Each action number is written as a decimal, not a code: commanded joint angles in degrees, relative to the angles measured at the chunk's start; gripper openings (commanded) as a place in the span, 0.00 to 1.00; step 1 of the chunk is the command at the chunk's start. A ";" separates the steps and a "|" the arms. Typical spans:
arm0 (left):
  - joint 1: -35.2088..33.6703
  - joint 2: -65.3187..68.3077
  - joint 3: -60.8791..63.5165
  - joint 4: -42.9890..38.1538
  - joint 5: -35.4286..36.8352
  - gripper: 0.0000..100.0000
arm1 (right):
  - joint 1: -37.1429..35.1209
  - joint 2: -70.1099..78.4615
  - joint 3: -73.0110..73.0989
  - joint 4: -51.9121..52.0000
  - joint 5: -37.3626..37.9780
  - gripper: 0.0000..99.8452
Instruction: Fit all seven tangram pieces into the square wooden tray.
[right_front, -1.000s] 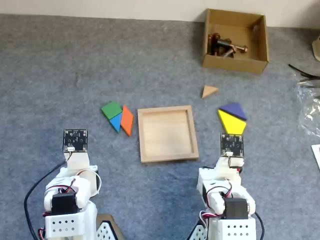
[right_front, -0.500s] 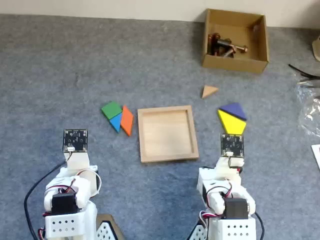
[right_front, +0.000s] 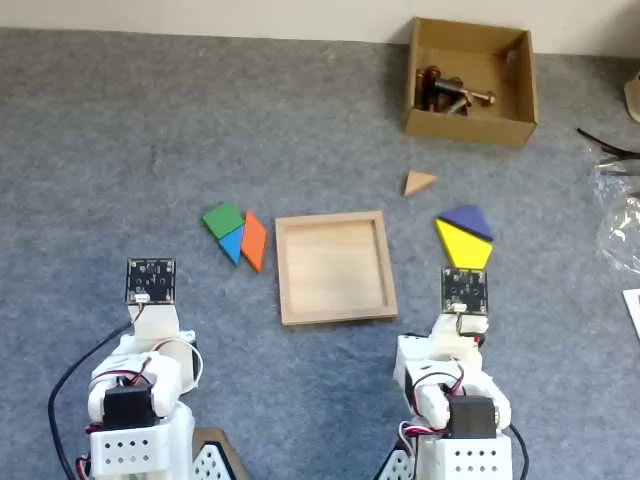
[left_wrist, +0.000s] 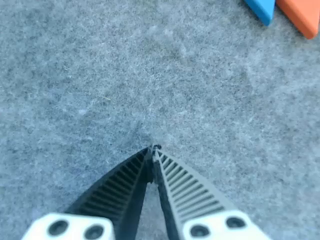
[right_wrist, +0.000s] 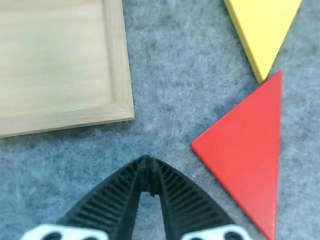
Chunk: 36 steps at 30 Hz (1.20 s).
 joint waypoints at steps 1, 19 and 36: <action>-0.48 0.40 1.19 0.44 0.09 0.00 | -0.13 -0.57 6.02 -4.18 -0.09 0.00; -0.48 0.40 1.19 0.44 0.09 0.00 | 13.05 -0.57 5.93 -15.34 20.84 0.00; -0.48 0.40 1.19 0.44 0.09 0.00 | 11.21 -0.57 6.02 -5.32 20.84 0.00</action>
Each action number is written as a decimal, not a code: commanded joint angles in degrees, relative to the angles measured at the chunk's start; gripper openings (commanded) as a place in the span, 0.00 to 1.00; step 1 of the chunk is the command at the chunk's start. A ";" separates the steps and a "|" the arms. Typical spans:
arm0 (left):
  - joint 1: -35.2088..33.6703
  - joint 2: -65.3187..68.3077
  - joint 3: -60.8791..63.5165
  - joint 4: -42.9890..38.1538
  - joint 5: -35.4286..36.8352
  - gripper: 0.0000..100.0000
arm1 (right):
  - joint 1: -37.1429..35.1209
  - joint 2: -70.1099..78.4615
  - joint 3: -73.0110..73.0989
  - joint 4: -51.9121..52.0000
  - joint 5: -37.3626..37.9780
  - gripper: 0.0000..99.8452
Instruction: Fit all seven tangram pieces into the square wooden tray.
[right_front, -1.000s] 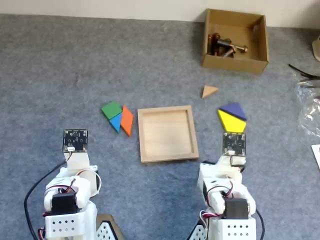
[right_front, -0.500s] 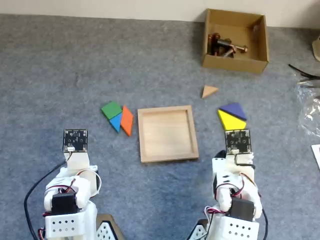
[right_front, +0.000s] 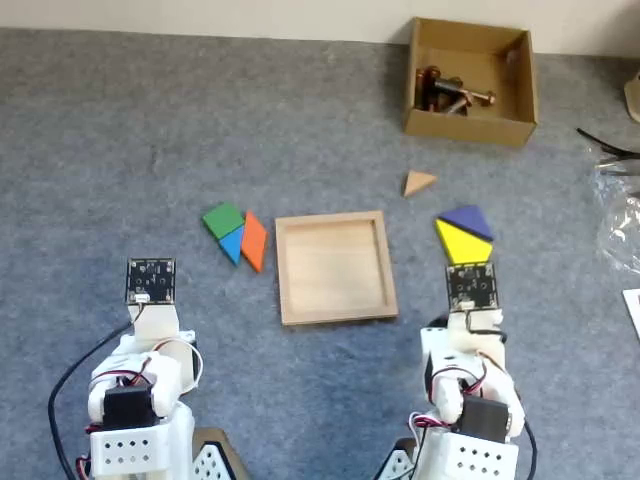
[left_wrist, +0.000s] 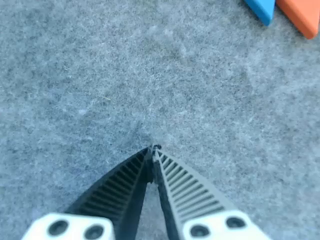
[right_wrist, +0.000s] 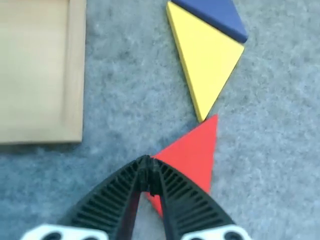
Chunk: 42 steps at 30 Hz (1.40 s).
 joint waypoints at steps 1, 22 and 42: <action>-0.48 0.40 1.19 0.44 0.09 0.00 | -2.15 -0.57 6.02 2.51 0.70 0.00; -0.48 0.40 1.19 0.44 0.09 0.00 | -9.27 -0.48 6.02 3.74 -10.11 0.00; -0.48 0.40 1.19 0.44 0.09 0.00 | -0.04 -0.22 -7.43 1.27 -2.02 0.07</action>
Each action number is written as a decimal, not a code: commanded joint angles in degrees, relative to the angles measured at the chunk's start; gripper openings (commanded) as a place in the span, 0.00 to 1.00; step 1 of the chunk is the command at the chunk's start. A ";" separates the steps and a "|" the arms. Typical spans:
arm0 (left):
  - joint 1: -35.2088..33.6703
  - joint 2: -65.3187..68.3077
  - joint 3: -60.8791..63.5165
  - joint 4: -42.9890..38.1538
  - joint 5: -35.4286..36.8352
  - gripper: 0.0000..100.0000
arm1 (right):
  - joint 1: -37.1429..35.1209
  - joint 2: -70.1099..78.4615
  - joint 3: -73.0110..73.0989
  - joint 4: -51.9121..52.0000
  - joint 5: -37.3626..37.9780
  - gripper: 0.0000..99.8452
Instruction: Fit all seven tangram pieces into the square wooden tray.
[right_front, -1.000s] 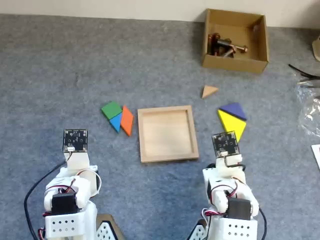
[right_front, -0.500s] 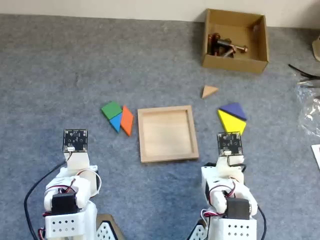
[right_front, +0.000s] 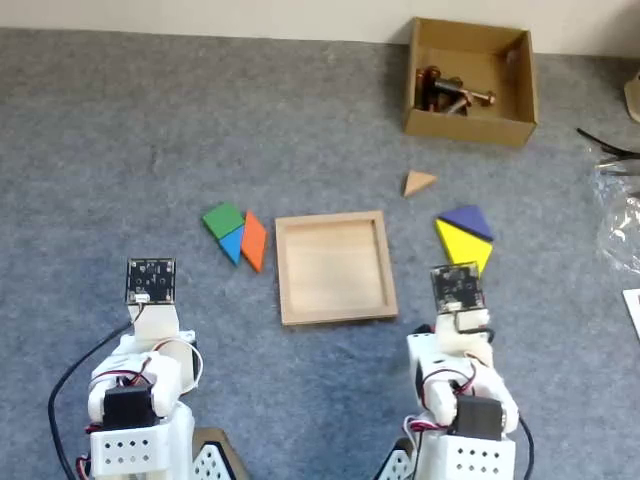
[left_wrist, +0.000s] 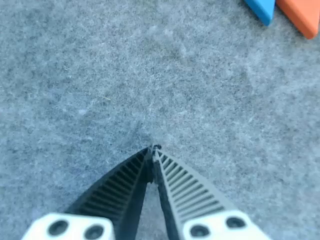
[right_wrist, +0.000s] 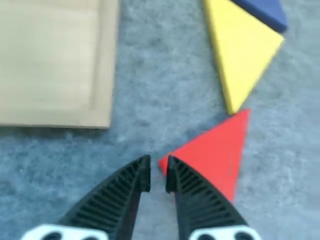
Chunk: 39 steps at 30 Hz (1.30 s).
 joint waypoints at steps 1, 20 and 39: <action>-0.48 0.40 1.19 0.44 0.09 0.00 | 4.88 -0.22 -7.78 -1.63 0.97 0.07; -0.48 0.40 1.19 0.44 0.09 0.00 | 4.97 21.14 -41.63 14.81 3.60 0.09; -0.48 0.40 1.19 0.44 0.09 0.00 | 5.05 65.10 -65.36 17.63 3.52 0.09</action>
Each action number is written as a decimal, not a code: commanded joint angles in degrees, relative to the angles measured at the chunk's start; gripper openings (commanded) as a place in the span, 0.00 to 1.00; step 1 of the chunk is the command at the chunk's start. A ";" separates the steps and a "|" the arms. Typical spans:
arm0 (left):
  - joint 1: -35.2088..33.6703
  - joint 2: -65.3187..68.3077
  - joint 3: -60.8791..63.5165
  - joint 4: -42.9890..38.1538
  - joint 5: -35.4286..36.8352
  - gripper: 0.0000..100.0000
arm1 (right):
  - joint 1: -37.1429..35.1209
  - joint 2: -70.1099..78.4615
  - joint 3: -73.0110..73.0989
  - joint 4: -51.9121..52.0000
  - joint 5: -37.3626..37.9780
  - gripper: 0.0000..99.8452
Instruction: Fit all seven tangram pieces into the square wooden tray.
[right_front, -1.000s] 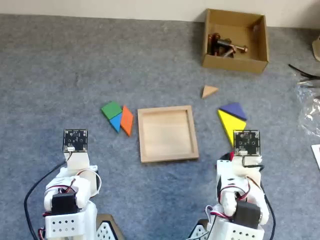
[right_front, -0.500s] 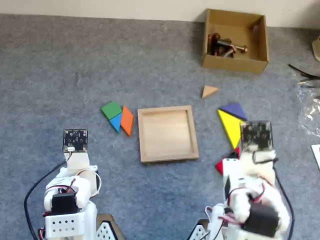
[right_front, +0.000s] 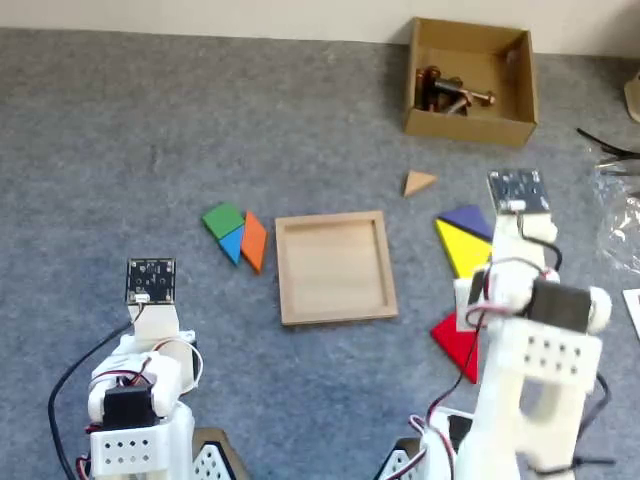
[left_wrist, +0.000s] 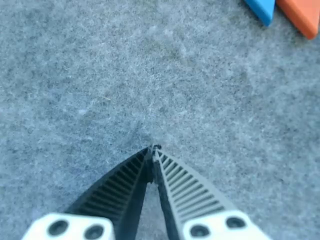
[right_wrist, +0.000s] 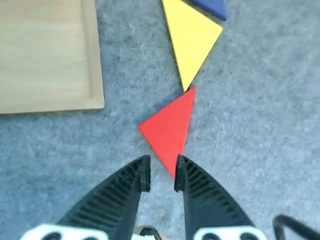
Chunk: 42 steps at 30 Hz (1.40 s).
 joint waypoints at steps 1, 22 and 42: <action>-0.48 0.40 1.19 0.44 0.09 0.00 | -0.75 6.11 -3.30 -5.58 0.18 0.09; -0.48 0.40 1.19 0.44 0.09 0.00 | -6.02 32.40 -5.67 -8.75 -4.92 0.23; -0.48 0.40 1.19 0.44 0.09 0.00 | -4.62 32.31 8.04 -18.95 -20.75 0.24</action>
